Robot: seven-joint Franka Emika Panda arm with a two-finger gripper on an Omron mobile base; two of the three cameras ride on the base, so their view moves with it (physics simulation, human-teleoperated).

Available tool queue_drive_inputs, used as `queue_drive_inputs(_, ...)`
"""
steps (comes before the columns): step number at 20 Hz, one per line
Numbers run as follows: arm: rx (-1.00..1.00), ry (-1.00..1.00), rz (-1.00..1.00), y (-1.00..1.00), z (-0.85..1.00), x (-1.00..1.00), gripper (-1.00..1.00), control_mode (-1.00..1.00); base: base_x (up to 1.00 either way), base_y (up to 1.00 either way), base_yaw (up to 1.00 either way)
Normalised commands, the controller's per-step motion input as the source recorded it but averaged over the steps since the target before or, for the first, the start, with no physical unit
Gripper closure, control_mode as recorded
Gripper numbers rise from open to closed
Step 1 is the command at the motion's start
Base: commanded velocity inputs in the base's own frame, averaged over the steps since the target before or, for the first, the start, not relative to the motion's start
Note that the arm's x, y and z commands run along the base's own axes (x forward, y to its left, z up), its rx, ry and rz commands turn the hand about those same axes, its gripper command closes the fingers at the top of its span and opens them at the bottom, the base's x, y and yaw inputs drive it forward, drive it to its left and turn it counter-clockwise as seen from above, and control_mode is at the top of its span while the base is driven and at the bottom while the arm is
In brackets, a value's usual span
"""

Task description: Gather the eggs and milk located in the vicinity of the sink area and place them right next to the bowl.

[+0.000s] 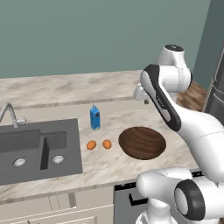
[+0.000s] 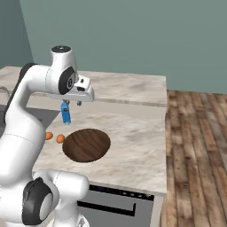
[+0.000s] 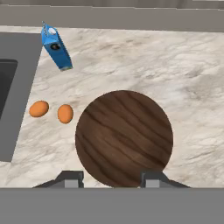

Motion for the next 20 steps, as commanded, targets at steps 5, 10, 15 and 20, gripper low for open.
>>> queue_drive_inputs(5,0.00,0.04,0.00,0.00,-0.04,-0.06,-1.00,-1.00,0.00,0.00,0.00)
queue_drive_inputs(10,-0.04,0.06,0.01,0.07,0.00,-0.07,-1.00,-1.00,0.00,0.00,0.00)
queue_drive_inputs(15,-0.25,0.14,0.21,0.57,-0.14,0.00,-1.00,-1.00,0.00,0.00,0.00)
queue_drive_inputs(20,-0.09,0.05,0.04,0.65,-0.51,0.41,-1.00,-1.00,0.00,0.00,0.00)
